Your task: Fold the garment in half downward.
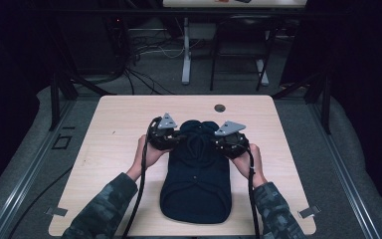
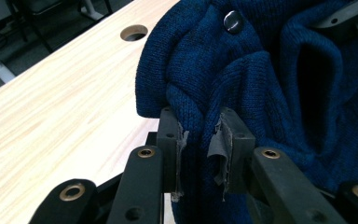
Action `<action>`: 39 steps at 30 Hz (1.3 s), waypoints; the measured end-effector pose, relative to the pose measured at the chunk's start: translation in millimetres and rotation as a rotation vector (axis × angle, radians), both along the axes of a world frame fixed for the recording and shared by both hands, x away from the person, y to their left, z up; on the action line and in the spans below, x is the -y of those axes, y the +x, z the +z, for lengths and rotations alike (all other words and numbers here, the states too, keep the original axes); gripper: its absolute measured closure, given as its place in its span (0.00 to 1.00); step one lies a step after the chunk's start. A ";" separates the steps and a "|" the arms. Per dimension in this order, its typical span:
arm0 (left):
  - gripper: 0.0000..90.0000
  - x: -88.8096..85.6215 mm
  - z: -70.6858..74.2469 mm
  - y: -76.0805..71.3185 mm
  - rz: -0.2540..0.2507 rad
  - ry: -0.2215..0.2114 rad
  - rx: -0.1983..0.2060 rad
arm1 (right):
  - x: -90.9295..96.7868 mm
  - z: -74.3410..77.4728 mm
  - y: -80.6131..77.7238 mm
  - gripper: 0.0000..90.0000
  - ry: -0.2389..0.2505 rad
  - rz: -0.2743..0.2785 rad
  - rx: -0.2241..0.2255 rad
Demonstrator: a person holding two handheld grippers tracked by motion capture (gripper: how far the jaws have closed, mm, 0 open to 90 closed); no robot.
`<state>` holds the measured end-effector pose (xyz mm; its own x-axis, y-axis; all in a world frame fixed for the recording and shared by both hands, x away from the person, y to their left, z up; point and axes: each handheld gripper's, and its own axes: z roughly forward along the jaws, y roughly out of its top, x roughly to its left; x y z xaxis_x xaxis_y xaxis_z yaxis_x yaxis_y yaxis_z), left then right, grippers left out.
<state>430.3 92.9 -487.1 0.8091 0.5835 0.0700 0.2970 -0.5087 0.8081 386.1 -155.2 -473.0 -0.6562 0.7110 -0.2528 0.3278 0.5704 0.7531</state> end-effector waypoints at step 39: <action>0.83 -0.5 0.9 -34.5 -0.045 0.063 0.276 | 13.2 -23.5 -18.5 0.79 0.135 -0.043 -0.012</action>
<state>395.8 93.4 -486.2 0.7791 0.5353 0.3262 0.0464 -0.5683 0.8215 367.7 -168.3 -496.5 -0.6271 0.7653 -0.1447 0.3595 0.4492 0.8179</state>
